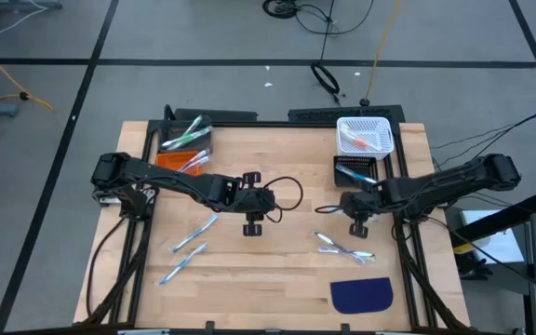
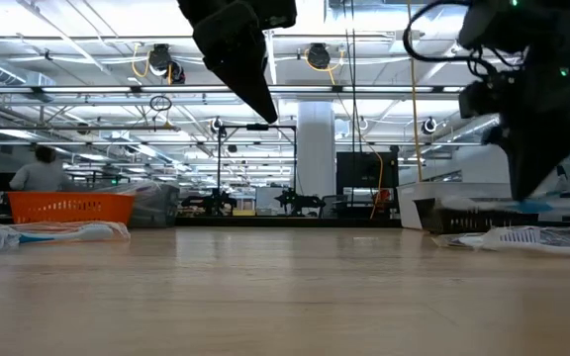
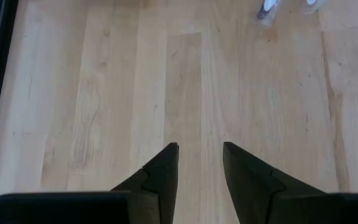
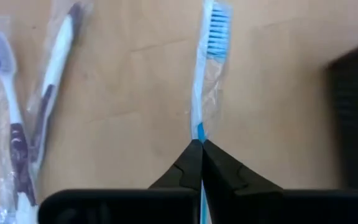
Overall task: Pick & Place Toothbrushes
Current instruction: Put the blue toothbrush into the black bin
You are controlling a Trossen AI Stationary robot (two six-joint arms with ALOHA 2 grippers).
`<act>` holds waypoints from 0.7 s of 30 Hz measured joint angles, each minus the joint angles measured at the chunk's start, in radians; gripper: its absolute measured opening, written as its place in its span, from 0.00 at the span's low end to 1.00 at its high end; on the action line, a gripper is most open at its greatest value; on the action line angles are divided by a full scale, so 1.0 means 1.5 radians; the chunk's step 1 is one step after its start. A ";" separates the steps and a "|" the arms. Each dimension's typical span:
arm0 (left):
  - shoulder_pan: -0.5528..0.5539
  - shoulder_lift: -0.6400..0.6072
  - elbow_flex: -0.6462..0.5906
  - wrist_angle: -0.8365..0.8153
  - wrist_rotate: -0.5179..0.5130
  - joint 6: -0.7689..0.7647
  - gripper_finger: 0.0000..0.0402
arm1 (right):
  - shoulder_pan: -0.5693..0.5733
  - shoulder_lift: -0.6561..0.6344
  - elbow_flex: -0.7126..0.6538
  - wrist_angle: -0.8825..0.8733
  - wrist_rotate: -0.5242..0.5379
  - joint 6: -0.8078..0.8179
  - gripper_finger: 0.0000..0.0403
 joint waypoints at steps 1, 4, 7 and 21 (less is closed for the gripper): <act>0.000 0.000 0.000 0.000 0.000 0.000 0.32 | 0.000 0.000 0.017 -0.021 0.015 -0.001 0.00; 0.000 0.000 0.000 0.000 0.000 0.000 0.32 | -0.001 -0.001 0.069 -0.090 0.067 -0.002 0.00; 0.000 0.000 0.000 0.000 0.000 0.001 0.32 | -0.006 -0.001 0.116 -0.149 0.124 -0.002 0.00; 0.000 0.000 0.000 0.002 0.000 0.001 0.32 | -0.172 0.008 0.195 -0.264 0.203 -0.105 0.00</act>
